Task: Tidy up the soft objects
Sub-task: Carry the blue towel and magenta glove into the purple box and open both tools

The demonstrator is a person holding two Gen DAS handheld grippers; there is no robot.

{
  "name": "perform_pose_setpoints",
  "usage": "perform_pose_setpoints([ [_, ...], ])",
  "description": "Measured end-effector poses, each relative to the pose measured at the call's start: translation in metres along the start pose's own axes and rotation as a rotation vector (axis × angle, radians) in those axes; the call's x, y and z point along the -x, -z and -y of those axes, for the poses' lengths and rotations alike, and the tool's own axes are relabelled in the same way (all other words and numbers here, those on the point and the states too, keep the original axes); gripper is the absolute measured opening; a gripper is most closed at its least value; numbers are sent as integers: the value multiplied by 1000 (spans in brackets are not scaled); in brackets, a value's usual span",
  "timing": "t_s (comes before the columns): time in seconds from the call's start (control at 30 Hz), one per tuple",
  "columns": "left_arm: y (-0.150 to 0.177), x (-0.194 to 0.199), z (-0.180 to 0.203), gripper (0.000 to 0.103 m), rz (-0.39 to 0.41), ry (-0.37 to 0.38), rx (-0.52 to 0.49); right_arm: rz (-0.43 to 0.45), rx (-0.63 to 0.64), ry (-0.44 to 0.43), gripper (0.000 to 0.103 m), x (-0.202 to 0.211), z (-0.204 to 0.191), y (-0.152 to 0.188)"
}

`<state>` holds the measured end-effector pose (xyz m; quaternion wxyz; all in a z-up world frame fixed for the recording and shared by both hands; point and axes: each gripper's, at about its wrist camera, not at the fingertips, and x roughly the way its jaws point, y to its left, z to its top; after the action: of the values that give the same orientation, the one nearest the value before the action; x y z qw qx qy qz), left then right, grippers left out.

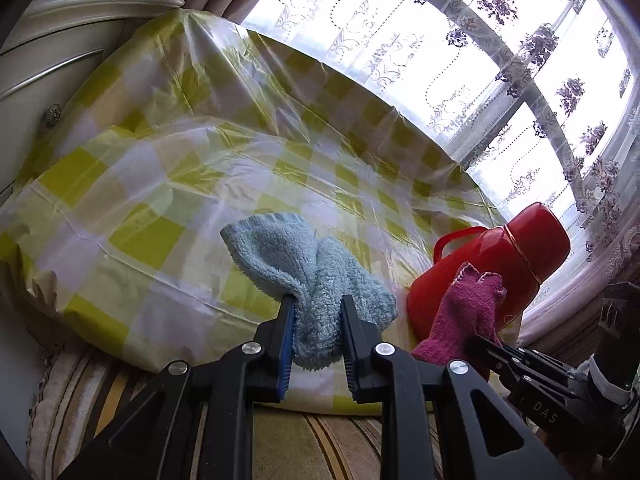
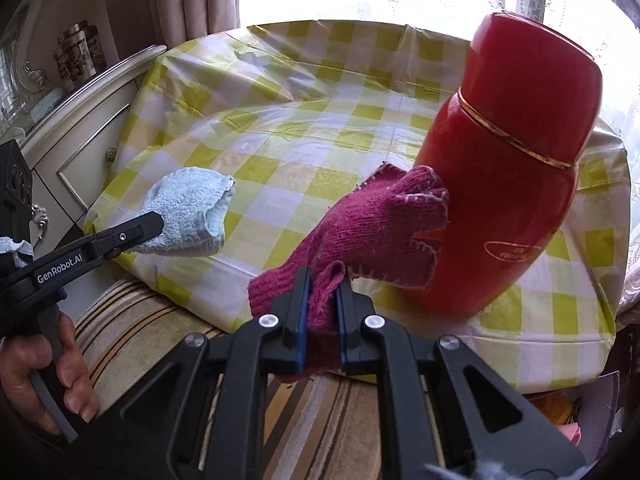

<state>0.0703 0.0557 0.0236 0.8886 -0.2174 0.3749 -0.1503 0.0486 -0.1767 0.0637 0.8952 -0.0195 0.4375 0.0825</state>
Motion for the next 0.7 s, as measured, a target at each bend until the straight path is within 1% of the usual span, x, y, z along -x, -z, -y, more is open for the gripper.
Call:
perform_pose_setpoints([
  [0.13, 13, -1, 28, 22, -27, 38, -50, -6, -38, 49, 14, 19, 24, 18],
  [0.23, 24, -3, 52, 22, -54, 80, -88, -7, -66, 102, 14, 33, 43, 31],
  [0.4, 47, -7, 97, 22, -100, 149, -167, -9, -127, 152, 14, 54, 76, 51],
  [0.7, 78, -17, 156, 22, -186, 246, -256, -9, -233, 277, 14, 90, 129, 88],
])
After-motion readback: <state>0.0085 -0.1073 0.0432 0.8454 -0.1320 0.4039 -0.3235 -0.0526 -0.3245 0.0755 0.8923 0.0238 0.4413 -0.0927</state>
